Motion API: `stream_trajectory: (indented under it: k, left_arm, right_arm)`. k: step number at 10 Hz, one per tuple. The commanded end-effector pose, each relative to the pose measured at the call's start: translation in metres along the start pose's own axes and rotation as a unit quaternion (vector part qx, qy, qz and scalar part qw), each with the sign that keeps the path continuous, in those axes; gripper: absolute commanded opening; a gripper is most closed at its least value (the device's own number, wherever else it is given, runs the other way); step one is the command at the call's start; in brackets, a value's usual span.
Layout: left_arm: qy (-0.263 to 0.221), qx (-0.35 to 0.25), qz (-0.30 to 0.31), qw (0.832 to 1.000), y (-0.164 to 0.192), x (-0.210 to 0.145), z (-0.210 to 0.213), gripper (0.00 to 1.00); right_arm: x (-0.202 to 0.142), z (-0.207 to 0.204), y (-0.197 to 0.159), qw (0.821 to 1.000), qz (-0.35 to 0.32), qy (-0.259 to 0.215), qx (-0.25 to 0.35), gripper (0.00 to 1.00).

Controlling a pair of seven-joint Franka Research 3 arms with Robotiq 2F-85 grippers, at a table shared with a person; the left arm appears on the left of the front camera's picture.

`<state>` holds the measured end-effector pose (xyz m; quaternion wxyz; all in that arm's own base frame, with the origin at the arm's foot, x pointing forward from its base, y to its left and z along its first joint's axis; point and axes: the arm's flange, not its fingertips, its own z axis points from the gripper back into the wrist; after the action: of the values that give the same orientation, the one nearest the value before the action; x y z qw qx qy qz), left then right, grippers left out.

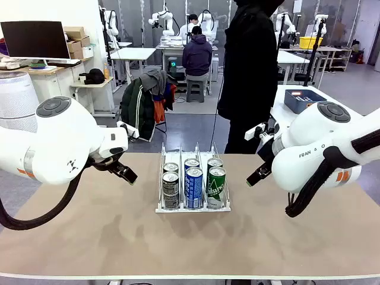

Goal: Fill the beverage cans into the dispenser.
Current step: Pick up the Ionic drink handed by the human.

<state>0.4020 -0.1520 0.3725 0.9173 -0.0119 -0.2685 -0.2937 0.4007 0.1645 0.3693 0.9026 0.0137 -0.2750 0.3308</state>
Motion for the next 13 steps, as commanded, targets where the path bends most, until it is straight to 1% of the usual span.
stream_trajectory:
  k: [1, 13]
  left_arm:
    - [0.0, 0.0, 0.0, 1.0, 0.0, 0.0, 0.0, 1.0]
    - [0.0, 0.0, 0.0, 1.0, 0.0, 0.0, 0.0, 1.0]
  right_arm:
    - [0.0, 0.0, 0.0, 1.0, 0.0, 0.0, 0.0, 1.0]
    - [0.0, 0.0, 0.0, 1.0, 0.0, 0.0, 0.0, 1.0]
